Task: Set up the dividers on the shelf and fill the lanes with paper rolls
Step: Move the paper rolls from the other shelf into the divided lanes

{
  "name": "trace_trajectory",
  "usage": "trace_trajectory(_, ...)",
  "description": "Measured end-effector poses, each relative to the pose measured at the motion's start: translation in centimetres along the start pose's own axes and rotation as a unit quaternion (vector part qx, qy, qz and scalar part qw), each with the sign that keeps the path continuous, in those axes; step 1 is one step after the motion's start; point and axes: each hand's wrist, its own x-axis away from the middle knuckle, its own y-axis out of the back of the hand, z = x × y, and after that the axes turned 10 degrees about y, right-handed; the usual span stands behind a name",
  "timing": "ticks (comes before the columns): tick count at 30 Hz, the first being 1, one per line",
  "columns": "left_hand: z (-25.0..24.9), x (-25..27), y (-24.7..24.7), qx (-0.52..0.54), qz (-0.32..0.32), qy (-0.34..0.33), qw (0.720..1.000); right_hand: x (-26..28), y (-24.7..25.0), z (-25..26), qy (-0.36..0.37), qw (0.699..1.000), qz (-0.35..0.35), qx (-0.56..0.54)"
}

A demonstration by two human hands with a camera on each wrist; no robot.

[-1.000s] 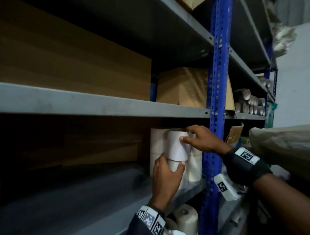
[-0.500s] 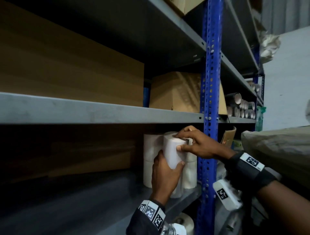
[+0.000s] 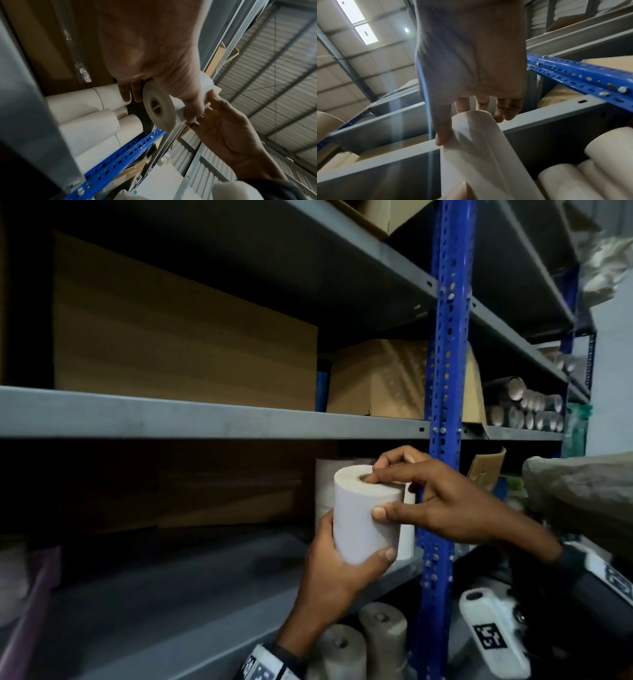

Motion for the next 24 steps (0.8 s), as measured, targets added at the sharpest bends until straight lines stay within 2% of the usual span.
trace_trajectory(11, -3.6, 17.1, 3.2, -0.063, -0.115, 0.008, 0.991, 5.4, -5.2, 8.4, 0.046, 0.981, 0.035, -0.186)
trace_trajectory(17, -8.2, 25.5, 5.0, -0.088, -0.185, 0.019, 0.979, 6.7, -7.0, 14.3, 0.071, 0.971, 0.092, -0.207)
trace_trajectory(24, -12.7, 33.6, 8.5, -0.138, -0.248, 0.018, 0.959, 7.1, -10.0, 21.8, 0.153, 0.944, 0.130, -0.262)
